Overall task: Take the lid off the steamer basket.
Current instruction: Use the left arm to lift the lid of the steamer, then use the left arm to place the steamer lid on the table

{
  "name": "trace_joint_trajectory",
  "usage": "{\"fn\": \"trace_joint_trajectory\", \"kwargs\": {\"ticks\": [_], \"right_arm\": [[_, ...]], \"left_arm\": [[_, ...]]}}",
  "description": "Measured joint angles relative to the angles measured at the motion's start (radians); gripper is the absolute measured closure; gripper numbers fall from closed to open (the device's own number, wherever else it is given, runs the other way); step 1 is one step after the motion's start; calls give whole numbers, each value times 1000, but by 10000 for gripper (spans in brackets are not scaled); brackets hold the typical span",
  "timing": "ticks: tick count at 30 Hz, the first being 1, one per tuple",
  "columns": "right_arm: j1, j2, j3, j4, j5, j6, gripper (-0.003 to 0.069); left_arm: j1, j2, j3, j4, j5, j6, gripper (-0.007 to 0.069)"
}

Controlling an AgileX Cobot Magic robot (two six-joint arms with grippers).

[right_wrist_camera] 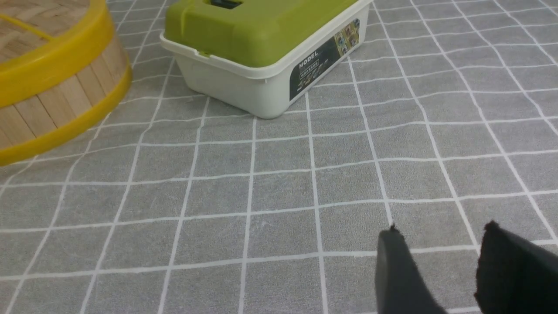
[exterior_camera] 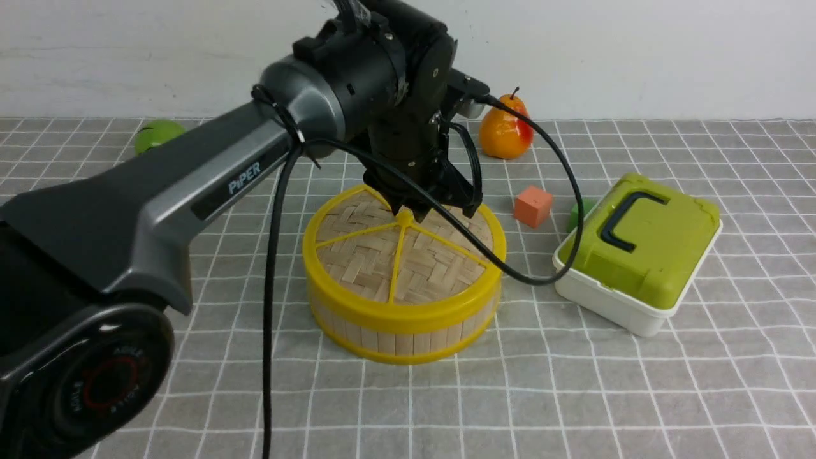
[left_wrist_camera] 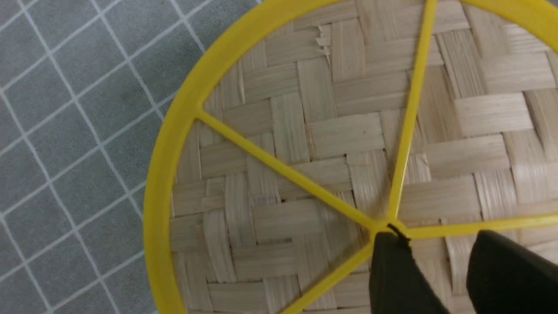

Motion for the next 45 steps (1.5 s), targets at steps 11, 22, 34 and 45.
{"fn": "trace_joint_trajectory", "kwargs": {"ticks": [11, 22, 34, 45], "right_arm": [[0, 0, 0, 0, 0, 0, 417], [0, 0, 0, 0, 0, 0, 417], [0, 0, 0, 0, 0, 0, 417], [0, 0, 0, 0, 0, 0, 417]], "left_arm": [[0, 41, -2, 38, -19, -161, 336], [0, 44, -8, 54, 6, -202, 519], [1, -206, 0, 103, 37, -138, 519], [301, -474, 58, 24, 121, -110, 519]]}}
